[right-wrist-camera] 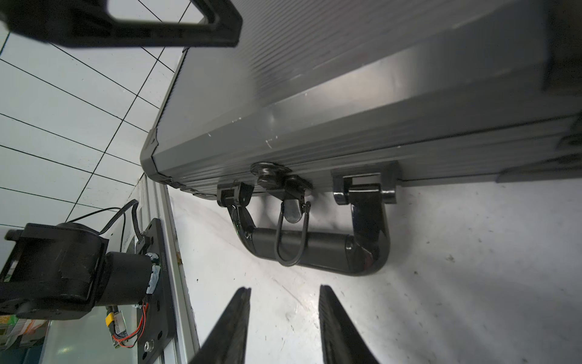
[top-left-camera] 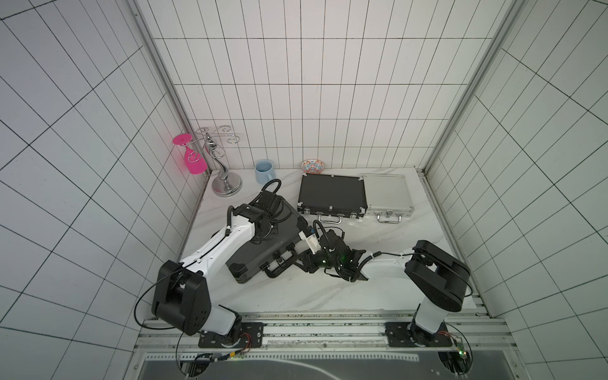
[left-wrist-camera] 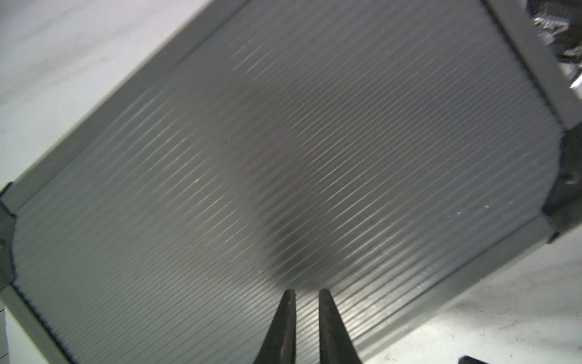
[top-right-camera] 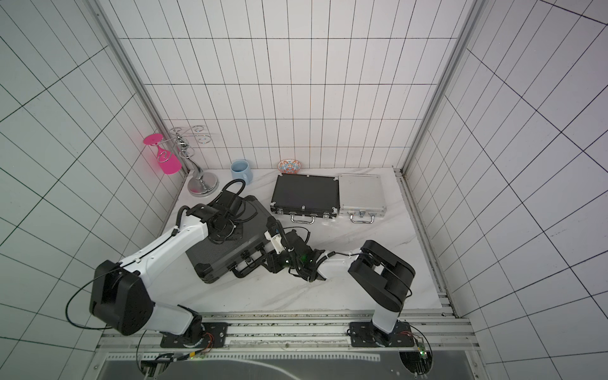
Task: Close the poker set cases
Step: Fasten the fastener on the poker set case.
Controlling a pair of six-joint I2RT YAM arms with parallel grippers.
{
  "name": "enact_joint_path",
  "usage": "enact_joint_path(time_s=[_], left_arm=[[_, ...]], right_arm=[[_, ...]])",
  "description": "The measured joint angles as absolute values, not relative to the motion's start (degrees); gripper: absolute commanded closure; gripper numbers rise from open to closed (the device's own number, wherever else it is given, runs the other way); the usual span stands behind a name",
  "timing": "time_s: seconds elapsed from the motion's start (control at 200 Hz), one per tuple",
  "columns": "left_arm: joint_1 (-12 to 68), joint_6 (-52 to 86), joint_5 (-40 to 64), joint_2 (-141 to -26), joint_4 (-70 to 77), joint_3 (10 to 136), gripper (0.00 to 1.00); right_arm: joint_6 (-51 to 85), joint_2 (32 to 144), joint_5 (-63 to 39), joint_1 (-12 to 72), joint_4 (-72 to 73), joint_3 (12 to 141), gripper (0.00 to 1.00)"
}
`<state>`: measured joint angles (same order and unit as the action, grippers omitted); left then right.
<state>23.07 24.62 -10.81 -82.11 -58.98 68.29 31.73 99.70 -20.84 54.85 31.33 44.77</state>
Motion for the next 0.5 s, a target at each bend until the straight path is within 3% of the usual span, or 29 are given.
enact_joint_path(time_s=[0.5], left_arm=[[24.97, 24.62, -10.66, -81.89, -57.91, 61.32, 0.84]], right_arm=[[32.36, 100.60, -20.93, 54.85, 31.79, 44.77, 0.61]])
